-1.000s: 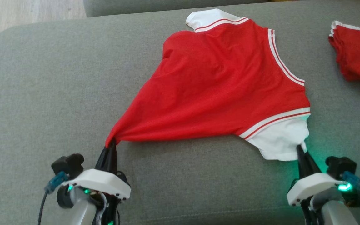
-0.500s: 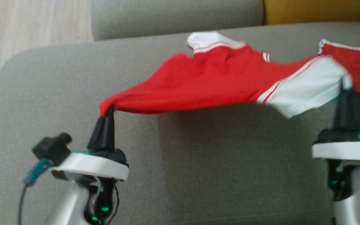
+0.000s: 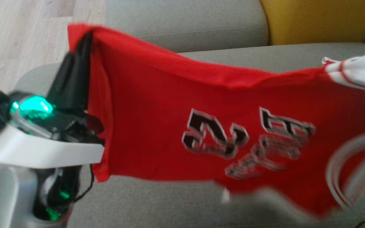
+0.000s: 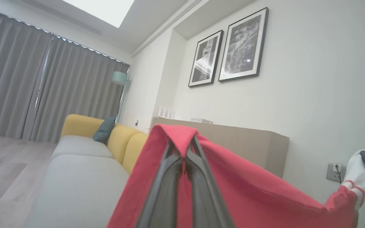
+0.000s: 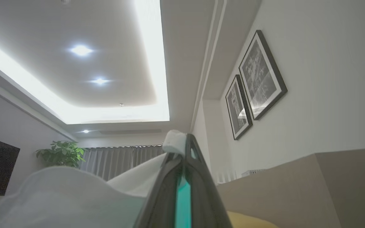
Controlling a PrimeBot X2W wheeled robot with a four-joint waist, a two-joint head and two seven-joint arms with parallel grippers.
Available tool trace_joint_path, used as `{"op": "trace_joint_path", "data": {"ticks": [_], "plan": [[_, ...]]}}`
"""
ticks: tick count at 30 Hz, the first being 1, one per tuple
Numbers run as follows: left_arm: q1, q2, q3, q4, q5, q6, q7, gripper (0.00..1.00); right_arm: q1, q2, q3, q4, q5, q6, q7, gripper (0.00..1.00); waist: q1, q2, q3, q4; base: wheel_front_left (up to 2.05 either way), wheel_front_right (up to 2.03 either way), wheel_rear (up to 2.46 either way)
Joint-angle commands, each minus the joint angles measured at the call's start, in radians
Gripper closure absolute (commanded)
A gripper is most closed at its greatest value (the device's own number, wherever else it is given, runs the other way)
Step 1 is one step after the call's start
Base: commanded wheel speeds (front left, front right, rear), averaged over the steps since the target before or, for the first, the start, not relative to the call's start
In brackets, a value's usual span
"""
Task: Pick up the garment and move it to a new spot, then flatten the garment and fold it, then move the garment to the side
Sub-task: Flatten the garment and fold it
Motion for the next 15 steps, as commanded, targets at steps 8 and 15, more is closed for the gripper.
{"op": "trace_joint_path", "data": {"ticks": [8,15], "plan": [[-0.197,0.067,0.048,-0.037,-0.046,0.026,0.162,1.00,-0.122,-0.007,0.050,-0.050,0.001,0.007,0.090,1.00,0.0000,0.0000,0.067,0.018,0.00,0.00,0.00],[-0.428,0.097,0.069,0.237,-0.050,0.007,0.217,1.00,-0.387,-0.010,0.138,0.207,-0.008,0.007,0.098,1.00,0.0000,0.0000,0.209,0.005,0.00,0.00,0.00]]}}
